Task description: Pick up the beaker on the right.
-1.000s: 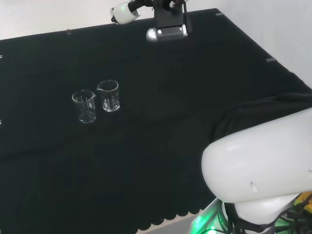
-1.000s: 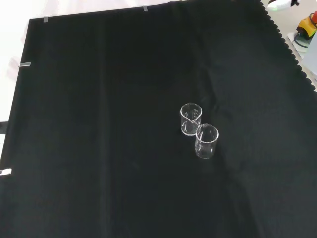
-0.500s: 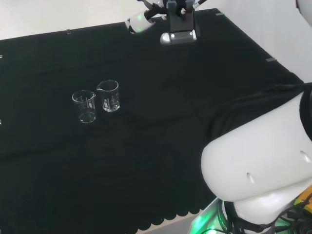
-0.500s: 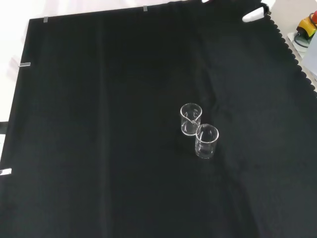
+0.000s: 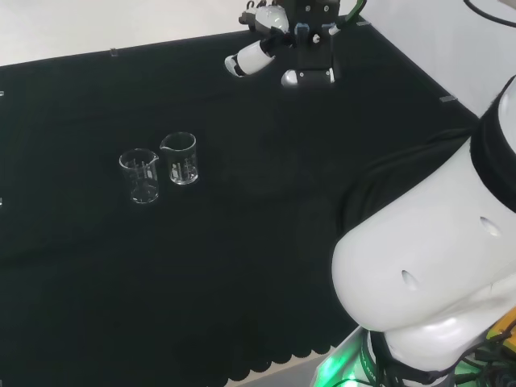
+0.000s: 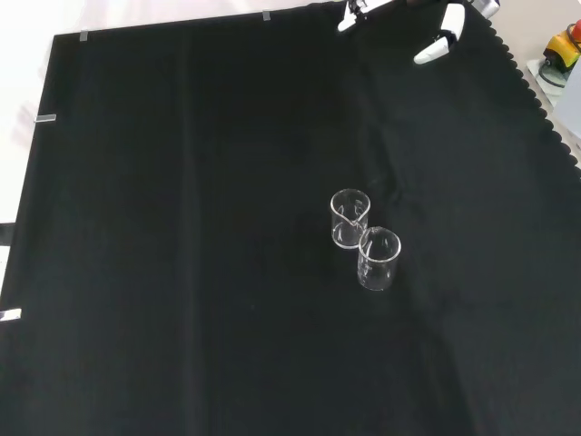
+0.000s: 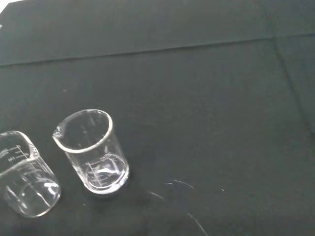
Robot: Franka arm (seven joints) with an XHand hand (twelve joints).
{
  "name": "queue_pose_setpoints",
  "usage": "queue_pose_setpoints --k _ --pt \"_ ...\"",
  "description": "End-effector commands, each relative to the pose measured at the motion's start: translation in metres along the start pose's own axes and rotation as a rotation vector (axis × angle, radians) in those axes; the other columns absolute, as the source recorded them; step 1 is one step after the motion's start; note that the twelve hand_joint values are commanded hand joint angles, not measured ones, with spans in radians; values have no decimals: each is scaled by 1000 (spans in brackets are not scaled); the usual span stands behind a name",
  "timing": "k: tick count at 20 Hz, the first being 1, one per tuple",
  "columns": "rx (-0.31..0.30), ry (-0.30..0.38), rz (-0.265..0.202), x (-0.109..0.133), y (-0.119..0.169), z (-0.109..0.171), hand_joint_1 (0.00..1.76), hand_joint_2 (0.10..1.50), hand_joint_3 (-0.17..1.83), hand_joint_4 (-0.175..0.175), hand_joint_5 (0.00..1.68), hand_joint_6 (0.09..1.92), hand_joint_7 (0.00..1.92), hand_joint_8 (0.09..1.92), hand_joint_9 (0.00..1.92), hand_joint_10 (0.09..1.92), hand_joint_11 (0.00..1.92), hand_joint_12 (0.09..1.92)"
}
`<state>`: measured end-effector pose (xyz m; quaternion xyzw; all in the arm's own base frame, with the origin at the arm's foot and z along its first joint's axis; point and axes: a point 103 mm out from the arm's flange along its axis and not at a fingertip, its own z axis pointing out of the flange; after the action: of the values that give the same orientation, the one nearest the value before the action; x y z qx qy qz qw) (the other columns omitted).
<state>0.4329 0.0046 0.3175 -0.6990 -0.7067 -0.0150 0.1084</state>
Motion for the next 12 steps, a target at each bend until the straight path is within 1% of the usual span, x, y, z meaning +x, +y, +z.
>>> queue_pose_setpoints --k 1,2,3,4,6,9,10,11,12 --pt "-1 133 -40 -3 21 22 572 511 947 -27 190 87 140 620 224 707 0 1181" --pt "3 106 -35 -20 23 26 578 498 952 -27 193 87 143 625 232 709 0 1204" --pt "13 91 -38 -27 26 30 583 487 955 -27 194 87 146 628 239 711 0 1219" --pt "29 86 -46 -29 30 36 588 479 957 -27 195 87 148 631 243 712 0 1228" --pt "48 93 -59 -25 39 50 593 468 958 -28 197 87 150 633 247 713 0 1239" --pt "55 103 -81 -10 51 67 601 458 961 -28 197 87 151 636 247 712 0 1245" --pt "55 98 -96 -10 52 70 603 456 961 -28 196 87 150 636 247 711 0 1246" --pt "20 -19 49 -14 53 72 605 455 962 -28 194 87 149 636 245 710 0 1246" --pt "6 -110 81 1 56 79 607 453 962 -28 191 87 147 635 243 709 0 1246"
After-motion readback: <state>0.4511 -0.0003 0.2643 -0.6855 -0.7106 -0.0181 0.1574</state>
